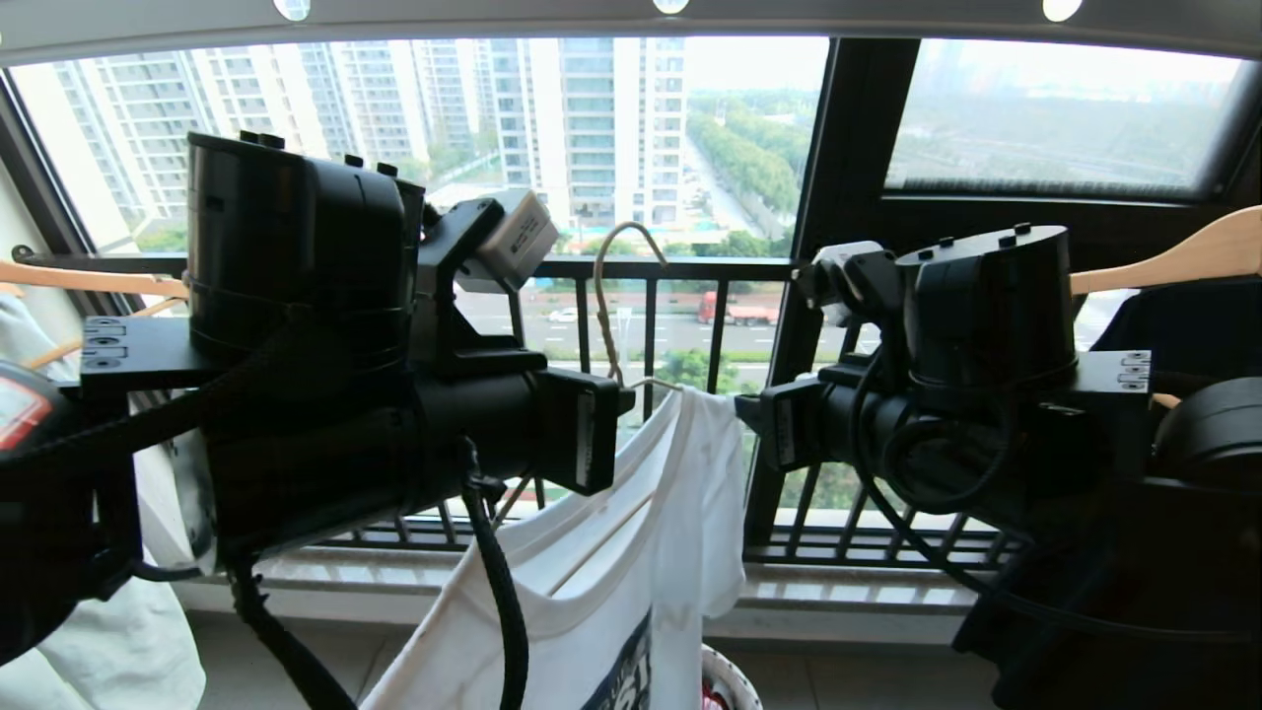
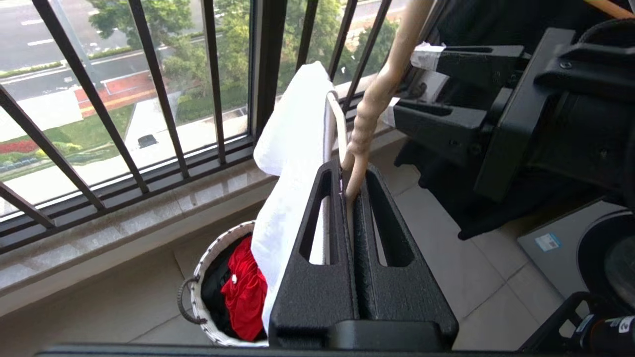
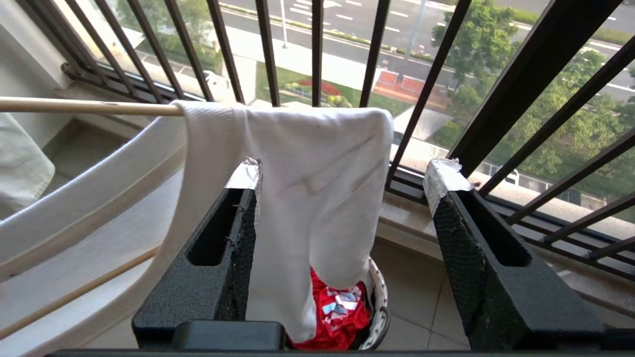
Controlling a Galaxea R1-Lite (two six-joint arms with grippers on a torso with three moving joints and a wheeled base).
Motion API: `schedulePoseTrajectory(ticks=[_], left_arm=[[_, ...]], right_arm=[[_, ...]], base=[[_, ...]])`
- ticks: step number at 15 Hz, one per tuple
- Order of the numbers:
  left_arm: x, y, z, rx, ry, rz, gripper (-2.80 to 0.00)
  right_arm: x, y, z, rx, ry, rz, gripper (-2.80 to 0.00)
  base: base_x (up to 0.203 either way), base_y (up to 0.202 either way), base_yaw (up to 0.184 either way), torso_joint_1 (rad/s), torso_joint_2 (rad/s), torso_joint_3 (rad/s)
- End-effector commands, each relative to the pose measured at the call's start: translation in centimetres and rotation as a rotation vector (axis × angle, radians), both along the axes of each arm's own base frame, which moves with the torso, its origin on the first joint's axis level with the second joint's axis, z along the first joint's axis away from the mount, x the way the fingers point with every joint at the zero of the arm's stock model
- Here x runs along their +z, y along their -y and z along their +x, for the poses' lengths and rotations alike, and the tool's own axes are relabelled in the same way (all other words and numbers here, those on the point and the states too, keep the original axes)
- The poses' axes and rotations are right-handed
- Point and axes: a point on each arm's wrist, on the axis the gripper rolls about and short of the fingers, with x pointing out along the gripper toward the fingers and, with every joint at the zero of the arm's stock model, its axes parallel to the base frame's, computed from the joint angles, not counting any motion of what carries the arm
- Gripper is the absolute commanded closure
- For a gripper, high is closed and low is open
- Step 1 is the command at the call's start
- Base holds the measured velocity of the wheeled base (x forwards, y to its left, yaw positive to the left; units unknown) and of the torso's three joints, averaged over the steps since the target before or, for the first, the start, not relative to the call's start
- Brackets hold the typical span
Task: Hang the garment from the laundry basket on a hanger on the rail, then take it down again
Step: Take the clothes off the clothes rack
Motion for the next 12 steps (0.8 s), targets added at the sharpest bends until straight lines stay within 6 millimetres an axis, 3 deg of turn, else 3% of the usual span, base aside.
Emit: schedulePoseTrajectory(ticks=[1, 8, 12], left_arm=[[-0.8, 1.0, 1.1, 0.060, 0.015, -0.003, 0.00], [-1.0, 1.7, 1.4, 0.097, 0.030, -0.017, 0.00], [-0.6, 1.8, 0.9, 0.088, 0.028, -0.046, 0.00]], right_arm=[[-0.2, -1.0, -0.6, 0.015, 0.010, 0.011, -2.80], [0.2, -2.2, -1.4, 0.029, 0.048, 0.046, -2.80], [-1.6, -3.3, -0.1, -0.063, 0.059, 0.007, -2.80]], base=[[0.000, 0.000, 0.000, 0.000, 0.00, 0.000], [0.000, 0.000, 0.000, 0.000, 0.00, 0.000], [0.000, 0.000, 0.000, 0.000, 0.00, 0.000]])
